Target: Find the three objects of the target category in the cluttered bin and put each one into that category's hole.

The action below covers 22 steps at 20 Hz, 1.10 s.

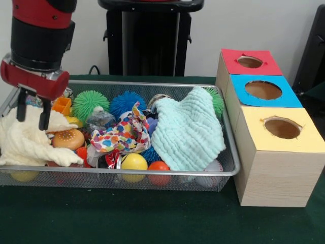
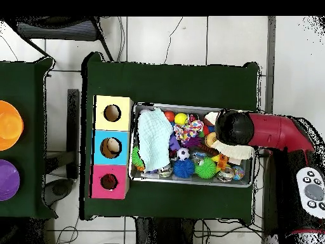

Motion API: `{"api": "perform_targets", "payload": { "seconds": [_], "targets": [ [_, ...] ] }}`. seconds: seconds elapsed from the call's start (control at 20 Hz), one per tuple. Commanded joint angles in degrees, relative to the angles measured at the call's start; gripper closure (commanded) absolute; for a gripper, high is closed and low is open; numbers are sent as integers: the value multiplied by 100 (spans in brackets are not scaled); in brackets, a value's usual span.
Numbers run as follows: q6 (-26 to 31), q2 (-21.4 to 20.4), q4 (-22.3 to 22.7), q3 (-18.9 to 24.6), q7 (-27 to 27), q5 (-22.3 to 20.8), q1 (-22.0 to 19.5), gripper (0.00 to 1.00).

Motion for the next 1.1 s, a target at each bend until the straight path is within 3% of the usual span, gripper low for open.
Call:
{"api": "perform_targets", "payload": {
  "seconds": [0.05, 0.25, 0.65, 0.8, 1.1],
  "targets": [
    [746, 5, 170, 458, -1499, -213, -83, 0],
    [788, 482, -138, 347, -1227, -277, -61, 0],
    [833, 1085, -133, 320, -1100, -179, -223, 0],
    [650, 1324, -217, 343, -1044, -215, -246, 0],
    [-21, 1382, -223, 63, -497, -450, -112, 0]
  ]
}}
